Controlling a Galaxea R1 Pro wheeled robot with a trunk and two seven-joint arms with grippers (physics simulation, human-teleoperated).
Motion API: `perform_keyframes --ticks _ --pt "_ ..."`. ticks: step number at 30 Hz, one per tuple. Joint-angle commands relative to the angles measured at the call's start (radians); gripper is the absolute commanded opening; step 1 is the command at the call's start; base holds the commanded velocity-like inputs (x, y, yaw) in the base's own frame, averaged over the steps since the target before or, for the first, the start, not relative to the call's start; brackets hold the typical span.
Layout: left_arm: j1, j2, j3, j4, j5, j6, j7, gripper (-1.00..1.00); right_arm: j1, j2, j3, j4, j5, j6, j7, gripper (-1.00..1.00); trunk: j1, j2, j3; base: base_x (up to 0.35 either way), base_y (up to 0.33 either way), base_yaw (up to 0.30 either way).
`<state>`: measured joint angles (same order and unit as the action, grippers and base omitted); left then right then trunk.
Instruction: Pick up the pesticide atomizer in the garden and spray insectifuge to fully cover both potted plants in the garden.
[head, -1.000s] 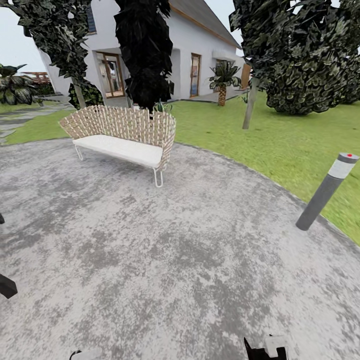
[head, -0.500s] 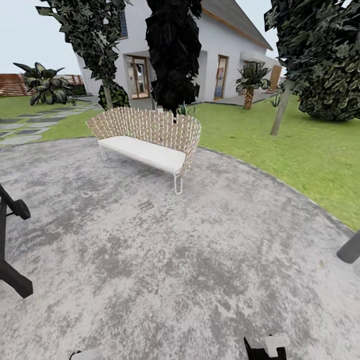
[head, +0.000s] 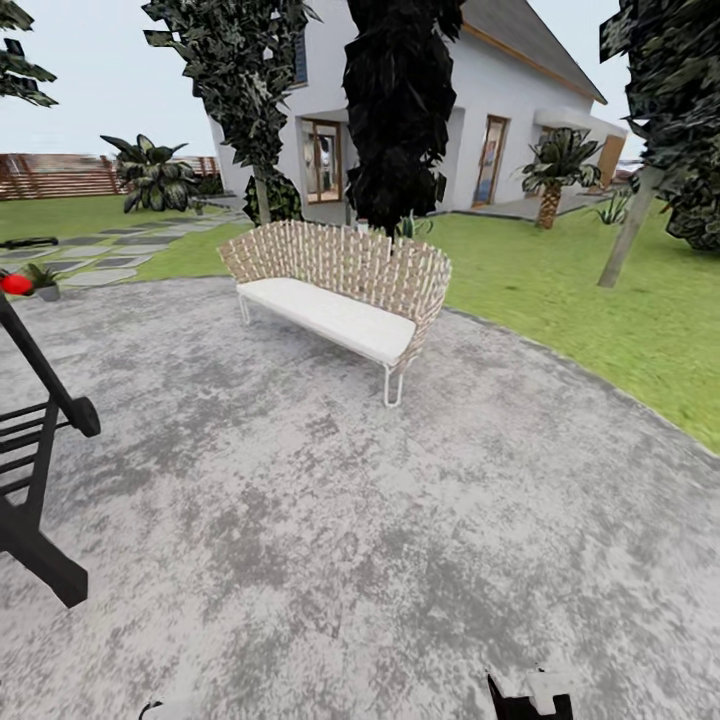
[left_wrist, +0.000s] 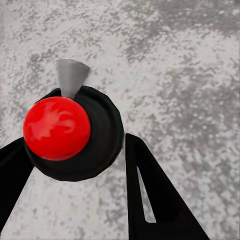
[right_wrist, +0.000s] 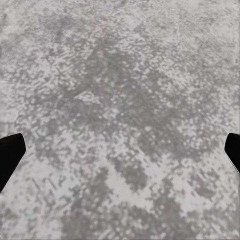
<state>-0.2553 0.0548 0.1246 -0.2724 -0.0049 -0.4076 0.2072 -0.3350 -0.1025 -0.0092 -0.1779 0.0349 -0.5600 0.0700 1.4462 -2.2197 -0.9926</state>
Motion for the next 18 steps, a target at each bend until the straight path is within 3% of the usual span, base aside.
perform_keyframes --ticks 1,18 --pt "-0.001 0.000 0.001 0.001 -0.001 -0.004 0.001 -1.00 0.000 0.000 -0.002 0.000 0.004 -0.003 0.002 1.00 0.000 0.000 0.000 0.340 0.000 0.222" --pt "-0.001 0.000 0.001 0.002 -0.001 -0.004 0.001 -1.00 -0.001 0.000 -0.002 0.000 0.005 -0.003 0.002 1.00 0.000 0.000 0.017 0.341 0.000 0.230"
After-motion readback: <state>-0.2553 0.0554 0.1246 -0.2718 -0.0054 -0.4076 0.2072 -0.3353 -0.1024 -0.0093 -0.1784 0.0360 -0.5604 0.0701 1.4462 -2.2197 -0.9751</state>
